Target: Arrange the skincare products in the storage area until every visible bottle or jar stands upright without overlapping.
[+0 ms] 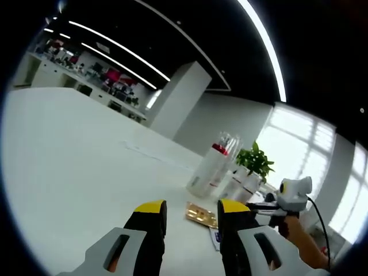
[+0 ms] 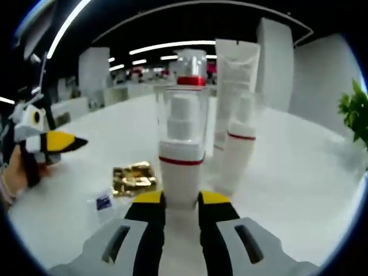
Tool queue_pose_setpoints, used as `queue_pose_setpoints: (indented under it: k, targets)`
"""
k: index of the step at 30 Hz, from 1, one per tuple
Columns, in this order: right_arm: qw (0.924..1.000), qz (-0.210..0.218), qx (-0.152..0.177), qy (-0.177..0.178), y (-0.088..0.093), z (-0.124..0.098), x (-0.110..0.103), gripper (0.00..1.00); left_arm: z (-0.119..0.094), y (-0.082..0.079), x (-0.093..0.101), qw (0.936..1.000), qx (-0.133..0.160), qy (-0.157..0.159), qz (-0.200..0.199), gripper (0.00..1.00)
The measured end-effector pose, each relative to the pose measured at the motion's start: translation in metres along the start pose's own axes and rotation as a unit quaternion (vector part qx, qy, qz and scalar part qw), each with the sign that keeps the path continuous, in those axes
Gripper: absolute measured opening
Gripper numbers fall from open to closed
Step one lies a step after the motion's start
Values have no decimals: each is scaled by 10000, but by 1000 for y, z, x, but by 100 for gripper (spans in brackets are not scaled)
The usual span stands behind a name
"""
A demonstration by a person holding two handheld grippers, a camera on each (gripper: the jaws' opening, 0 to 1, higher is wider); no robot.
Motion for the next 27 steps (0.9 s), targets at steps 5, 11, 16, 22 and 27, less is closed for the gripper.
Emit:
queue_pose_setpoints:
  k: [5,11,16,22,27]
  targets:
    - [9995,-188,166,198,-6,19,0,21,0,0,0,10000,-8,-1,10,36]
    - [9996,-207,170,104,-6,20,-5,33,-1,-1,-2,10000,7,-19,-25,36]
    - [9999,-23,110,-2,-2,3,-5,29,-1,-2,-2,10000,16,-23,-38,36]
    - [10000,66,44,6,1,0,-3,19,-2,-1,-2,10000,8,-30,-30,36]
    - [9999,51,103,52,-3,8,-2,18,-2,-1,-3,10000,17,-38,-47,36]
Point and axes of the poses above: the point that each gripper's makers call its tool centre point, and the gripper's own axes: z roughly forward along the fingers, x roughly to its right, y roughly out of its underside, the point moved 3 cm from there along -z, roughly backward along the fingers, and after that the axes turned 3 degrees about -x, right-handed, at the moved point
